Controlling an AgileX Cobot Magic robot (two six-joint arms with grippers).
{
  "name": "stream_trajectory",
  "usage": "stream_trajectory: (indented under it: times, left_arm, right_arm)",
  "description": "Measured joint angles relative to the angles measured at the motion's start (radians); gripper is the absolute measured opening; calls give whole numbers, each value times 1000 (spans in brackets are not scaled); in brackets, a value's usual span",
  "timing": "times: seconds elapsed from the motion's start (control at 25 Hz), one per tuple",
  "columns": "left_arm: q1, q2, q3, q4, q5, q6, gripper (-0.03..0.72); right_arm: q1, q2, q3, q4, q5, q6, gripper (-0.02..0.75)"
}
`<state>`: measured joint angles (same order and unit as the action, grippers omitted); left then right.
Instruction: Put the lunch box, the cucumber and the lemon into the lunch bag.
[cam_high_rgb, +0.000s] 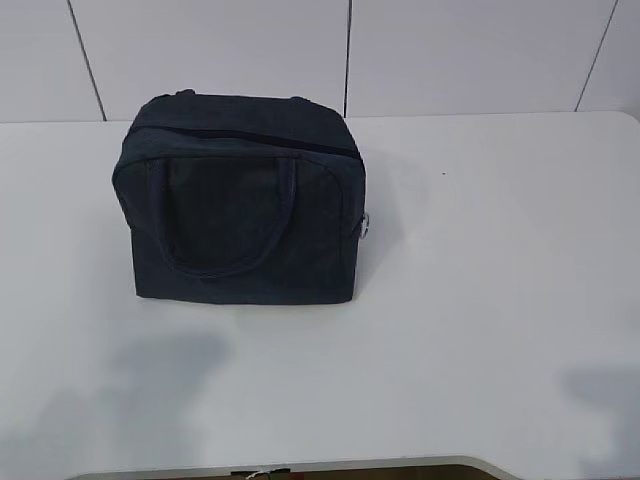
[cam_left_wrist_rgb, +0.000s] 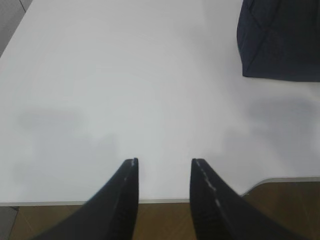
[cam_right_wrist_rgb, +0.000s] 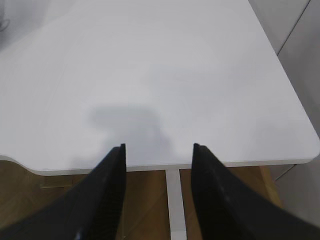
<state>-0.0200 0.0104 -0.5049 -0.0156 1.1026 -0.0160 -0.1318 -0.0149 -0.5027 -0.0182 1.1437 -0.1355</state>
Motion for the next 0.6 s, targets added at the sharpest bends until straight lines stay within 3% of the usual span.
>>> stream_trajectory:
  times: [0.6]
  left_arm:
    - [0, 0, 0, 0, 0, 0, 242]
  right_arm:
    - [0, 0, 0, 0, 0, 0, 354]
